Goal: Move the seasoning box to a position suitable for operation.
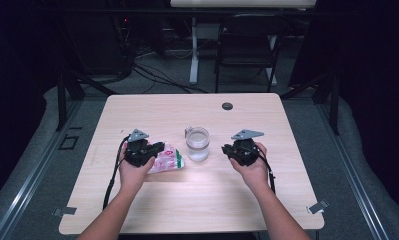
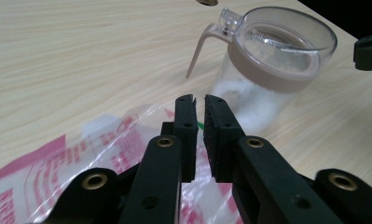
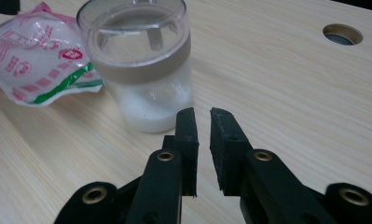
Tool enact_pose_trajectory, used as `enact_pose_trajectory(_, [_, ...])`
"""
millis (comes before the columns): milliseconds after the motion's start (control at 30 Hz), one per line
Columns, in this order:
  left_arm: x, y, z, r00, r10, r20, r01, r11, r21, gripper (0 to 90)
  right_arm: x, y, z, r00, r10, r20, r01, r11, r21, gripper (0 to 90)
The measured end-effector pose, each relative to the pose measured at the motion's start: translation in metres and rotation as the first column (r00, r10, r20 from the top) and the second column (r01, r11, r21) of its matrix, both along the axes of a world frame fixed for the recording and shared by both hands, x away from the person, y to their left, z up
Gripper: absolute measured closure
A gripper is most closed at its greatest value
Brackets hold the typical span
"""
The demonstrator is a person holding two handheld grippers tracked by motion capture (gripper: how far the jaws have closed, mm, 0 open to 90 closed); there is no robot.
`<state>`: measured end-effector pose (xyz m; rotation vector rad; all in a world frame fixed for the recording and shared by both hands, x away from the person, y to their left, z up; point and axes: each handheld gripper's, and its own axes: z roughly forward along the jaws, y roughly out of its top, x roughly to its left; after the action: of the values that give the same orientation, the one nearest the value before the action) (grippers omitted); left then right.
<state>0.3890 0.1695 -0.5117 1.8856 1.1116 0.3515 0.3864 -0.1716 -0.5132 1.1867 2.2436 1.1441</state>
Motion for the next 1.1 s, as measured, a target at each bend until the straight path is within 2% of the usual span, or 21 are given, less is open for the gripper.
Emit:
enact_pose_trajectory(133, [0.01,-0.014,0.002,0.9999,0.004,-0.013,-0.004,0.9999,0.016,88.7,0.012,0.006,-0.001,1.0,-0.004,-0.007,0.004,1.0,0.0,83.7])
enact_pose_trajectory(233, [0.015,-0.026,0.003,0.9998,0.005,-0.02,-0.004,0.9986,0.053,90.0,0.021,0.007,-0.001,0.9999,-0.004,-0.012,0.004,0.9991,0.042,86.8])
enact_pose_trajectory(300, [0.018,-0.031,0.001,0.9996,0.014,-0.024,-0.013,0.9983,0.057,90.0,0.026,0.008,-0.004,1.0,0.001,-0.009,-0.001,0.9986,0.054,89.1])
enact_pose_trajectory(400, [0.02,-0.039,-0.004,0.9982,0.032,-0.051,-0.029,0.9979,0.058,90.0,0.031,0.011,-0.008,0.9999,0.012,0.003,-0.012,0.9992,0.039,90.0])
enact_pose_trajectory(500, [0.022,-0.048,-0.009,0.9976,0.041,-0.055,-0.037,0.9971,0.067,90.0,0.035,0.01,-0.008,0.9998,0.012,0.014,-0.013,0.9977,0.067,90.0])
enact_pose_trajectory(667, [0.026,-0.053,-0.014,0.996,0.055,-0.07,-0.051,0.997,0.057,90.0,0.044,0.011,-0.01,0.9999,0.01,0.004,-0.01,0.9962,0.087,90.0])
enact_pose_trajectory(700, [0.027,-0.055,-0.014,0.9961,0.052,-0.072,-0.047,0.9965,0.069,90.0,0.046,0.011,-0.011,1.0,0.009,0.001,-0.009,0.9958,0.091,90.0])
enact_pose_trajectory(800, [0.028,-0.06,-0.011,0.9991,0.033,-0.026,-0.03,0.9952,0.093,90.0,0.052,0.014,-0.013,0.9998,0.01,-0.016,-0.008,0.9944,0.105,90.0])
enact_pose_trajectory(867, [0.029,-0.065,-0.009,0.9998,0.02,-0.008,-0.019,0.9945,0.103,90.0,0.055,0.015,-0.014,0.9994,0.015,-0.031,-0.011,0.9903,0.139,90.0])
enact_pose_trajectory(1100, [0.035,-0.076,-0.011,0.9991,0.039,-0.016,-0.037,0.9941,0.102,90.0,0.06,0.023,-0.017,0.9993,0.016,-0.033,-0.012,0.9914,0.13,90.0])
